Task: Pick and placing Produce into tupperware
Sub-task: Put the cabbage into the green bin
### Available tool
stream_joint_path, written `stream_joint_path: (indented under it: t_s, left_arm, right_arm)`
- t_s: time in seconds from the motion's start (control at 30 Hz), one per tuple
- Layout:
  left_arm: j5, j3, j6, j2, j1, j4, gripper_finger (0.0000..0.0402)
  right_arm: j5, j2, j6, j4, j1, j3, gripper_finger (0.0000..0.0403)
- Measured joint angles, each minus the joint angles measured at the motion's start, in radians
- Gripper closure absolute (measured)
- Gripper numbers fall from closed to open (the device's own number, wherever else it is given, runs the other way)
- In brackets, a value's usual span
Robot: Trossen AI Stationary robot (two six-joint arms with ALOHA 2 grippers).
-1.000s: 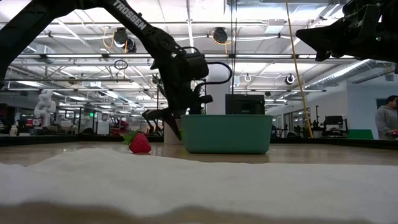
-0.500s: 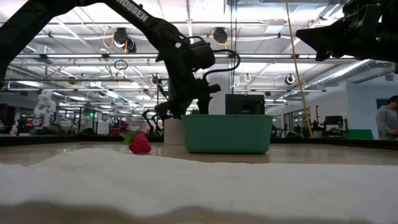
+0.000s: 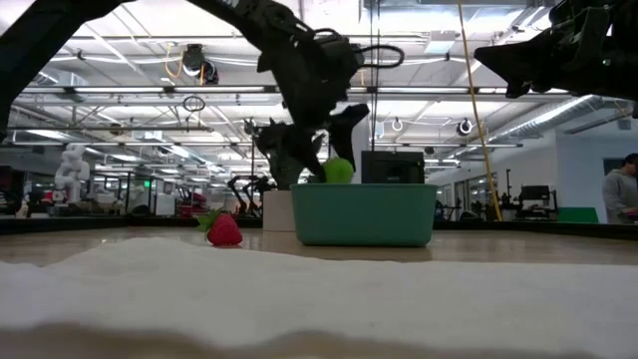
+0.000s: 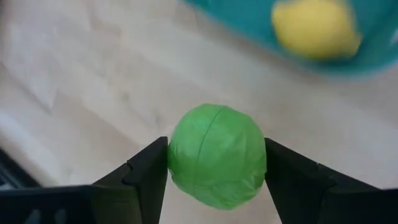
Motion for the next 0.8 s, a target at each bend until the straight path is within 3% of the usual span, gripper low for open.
stream_joint_path:
  t_s: [0.3,0.8]
  left_arm:
    - [0.223,0.128,-0.248,0.0,-0.026,-0.081,0.0176]
    - [0.413,0.177,-0.681,0.0,-0.031,-0.076,0.0176]
  right_arm:
    - [0.0,0.0,0.0,0.009,0.0,0.0,0.0403]
    - [0.0,0.0,0.0,0.012,0.0,0.0,0.0403]
